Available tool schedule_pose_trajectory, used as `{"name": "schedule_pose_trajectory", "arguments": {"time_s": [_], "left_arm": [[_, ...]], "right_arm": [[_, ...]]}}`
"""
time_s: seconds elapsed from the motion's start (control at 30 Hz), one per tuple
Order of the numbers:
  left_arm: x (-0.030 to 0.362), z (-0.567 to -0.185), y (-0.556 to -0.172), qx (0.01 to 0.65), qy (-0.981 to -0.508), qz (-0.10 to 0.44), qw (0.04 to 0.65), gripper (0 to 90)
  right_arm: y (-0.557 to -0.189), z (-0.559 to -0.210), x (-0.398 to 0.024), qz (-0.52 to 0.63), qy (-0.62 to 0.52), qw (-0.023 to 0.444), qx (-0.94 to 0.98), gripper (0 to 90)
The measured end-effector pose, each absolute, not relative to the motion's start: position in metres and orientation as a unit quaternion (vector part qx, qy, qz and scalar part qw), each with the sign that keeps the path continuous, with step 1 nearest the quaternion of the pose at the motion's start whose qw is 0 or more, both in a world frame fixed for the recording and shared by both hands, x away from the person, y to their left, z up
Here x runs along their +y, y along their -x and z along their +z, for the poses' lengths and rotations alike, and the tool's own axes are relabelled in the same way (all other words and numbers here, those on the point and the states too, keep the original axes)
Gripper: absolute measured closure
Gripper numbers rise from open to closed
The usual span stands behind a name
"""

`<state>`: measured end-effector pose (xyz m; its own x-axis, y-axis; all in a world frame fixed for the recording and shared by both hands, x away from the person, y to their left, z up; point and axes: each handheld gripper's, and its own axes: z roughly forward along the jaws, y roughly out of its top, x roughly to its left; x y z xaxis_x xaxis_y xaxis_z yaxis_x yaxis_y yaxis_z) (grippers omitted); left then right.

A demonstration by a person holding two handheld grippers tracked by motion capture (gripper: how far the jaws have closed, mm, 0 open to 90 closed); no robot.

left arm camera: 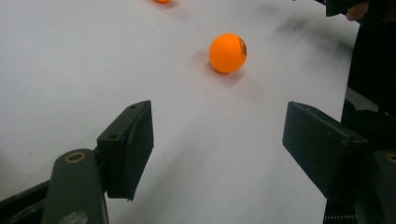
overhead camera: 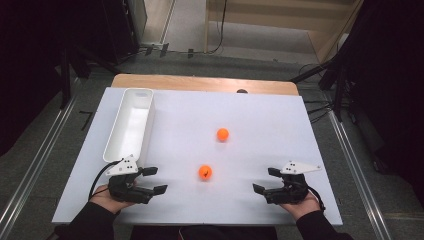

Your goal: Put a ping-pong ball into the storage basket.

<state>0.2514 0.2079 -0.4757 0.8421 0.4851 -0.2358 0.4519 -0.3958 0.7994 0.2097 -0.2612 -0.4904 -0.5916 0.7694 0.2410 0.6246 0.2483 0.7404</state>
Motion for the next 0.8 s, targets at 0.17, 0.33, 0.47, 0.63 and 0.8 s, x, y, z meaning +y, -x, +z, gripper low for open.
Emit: {"name": "schedule_pose_trajectory", "arguments": {"time_s": [0.17,0.33,0.47,0.63,0.8], "left_arm": [[0.2069,-0.476,-0.2514,0.281,-0.834,0.014,0.474,25.4],[0.207,-0.4753,-0.2526,0.288,-0.833,0.009,0.471,25.5],[0.2069,-0.4759,-0.2522,0.287,-0.835,0.006,0.469,25.8],[0.2056,-0.4765,-0.2511,0.283,-0.838,0.008,0.467,25.8],[0.2062,-0.4766,-0.2516,0.282,-0.838,0.007,0.466,25.8]], "right_arm": [[-0.2104,-0.4912,-0.2624,0.425,-0.445,0.088,0.784,11.6],[-0.2109,-0.4916,-0.2635,0.428,-0.445,0.085,0.782,11.6],[-0.2113,-0.4922,-0.2638,0.432,-0.446,0.082,0.78,11.6],[-0.2114,-0.492,-0.2633,0.43,-0.444,0.082,0.782,11.6],[-0.213,-0.4931,-0.2622,0.429,-0.442,0.081,0.783,11.6]]}}
